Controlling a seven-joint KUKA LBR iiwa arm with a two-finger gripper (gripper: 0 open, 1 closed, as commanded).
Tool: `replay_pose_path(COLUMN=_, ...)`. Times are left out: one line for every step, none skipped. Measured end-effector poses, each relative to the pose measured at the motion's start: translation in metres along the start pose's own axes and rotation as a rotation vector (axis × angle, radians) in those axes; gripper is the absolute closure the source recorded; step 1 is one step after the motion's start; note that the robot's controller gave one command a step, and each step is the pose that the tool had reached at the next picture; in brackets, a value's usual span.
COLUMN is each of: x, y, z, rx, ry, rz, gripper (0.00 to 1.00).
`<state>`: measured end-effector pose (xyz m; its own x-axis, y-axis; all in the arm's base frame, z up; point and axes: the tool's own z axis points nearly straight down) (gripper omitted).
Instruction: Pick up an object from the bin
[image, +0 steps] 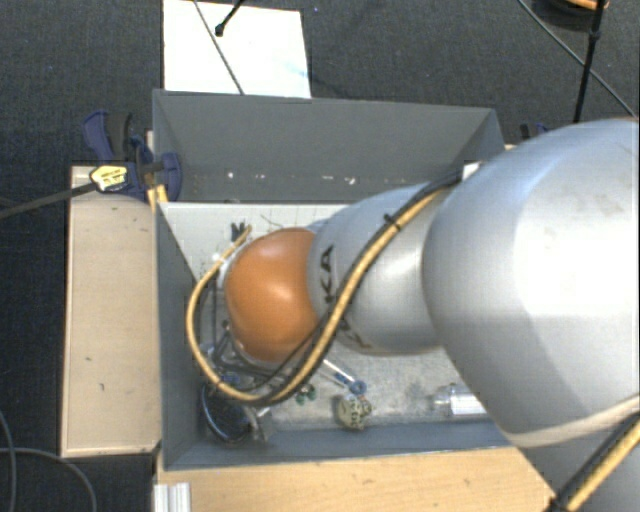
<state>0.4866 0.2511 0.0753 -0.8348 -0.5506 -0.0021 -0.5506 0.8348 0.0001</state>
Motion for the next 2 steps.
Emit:
replay_pose_path(x=-0.003, y=-0.0054, z=0.0038, rx=0.007, ry=-0.003, rz=-0.49, gripper=0.0)
replay_pose_path(x=-0.0031, y=-0.0064, z=0.0021, rx=0.008, ry=-0.001, rz=-0.484, gripper=1.0)
